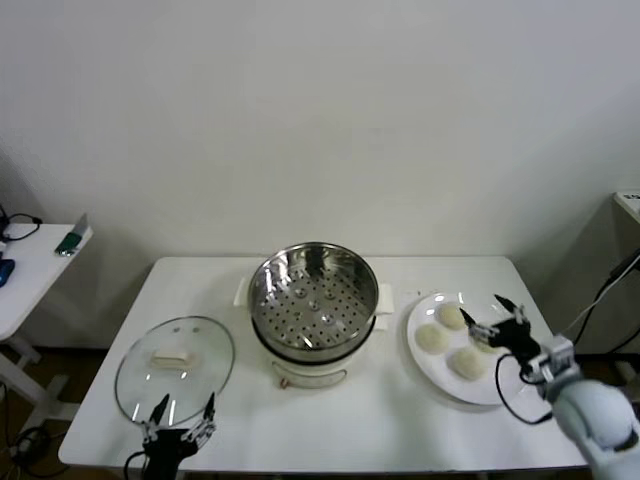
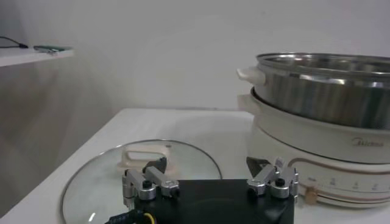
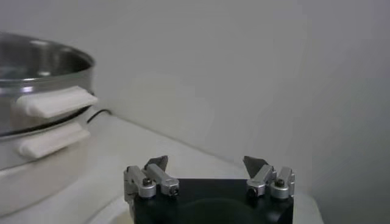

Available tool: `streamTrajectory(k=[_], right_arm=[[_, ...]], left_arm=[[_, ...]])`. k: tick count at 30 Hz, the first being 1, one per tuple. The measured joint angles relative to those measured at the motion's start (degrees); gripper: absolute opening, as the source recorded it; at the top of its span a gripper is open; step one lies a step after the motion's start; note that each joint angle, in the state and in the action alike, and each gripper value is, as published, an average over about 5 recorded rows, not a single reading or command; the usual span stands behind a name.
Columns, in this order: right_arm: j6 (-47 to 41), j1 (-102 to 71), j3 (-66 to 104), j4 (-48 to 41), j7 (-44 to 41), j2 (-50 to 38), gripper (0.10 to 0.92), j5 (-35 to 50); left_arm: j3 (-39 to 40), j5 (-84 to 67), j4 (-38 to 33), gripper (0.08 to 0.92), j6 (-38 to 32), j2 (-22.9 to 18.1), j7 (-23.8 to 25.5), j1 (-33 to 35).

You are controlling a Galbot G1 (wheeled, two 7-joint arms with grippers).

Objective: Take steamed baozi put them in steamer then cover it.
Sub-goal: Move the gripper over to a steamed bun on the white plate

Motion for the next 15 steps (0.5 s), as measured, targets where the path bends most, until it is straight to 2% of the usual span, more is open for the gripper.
streamTrajectory(k=[8, 15], right_arm=[[6.78, 30.37, -30.4, -13.14, -20.03, -5.49, 0.823, -8.98], [7.34, 48.79, -51.32, -21.91, -28.36, -3.75, 0.823, -10.69]], left_arm=[[0.65, 1.12, -0.16, 0.823, 0.08, -0.58, 0.46, -0.11], [0.76, 1.56, -0.07, 0.823, 0.23, -0.85, 0.73, -0.56]])
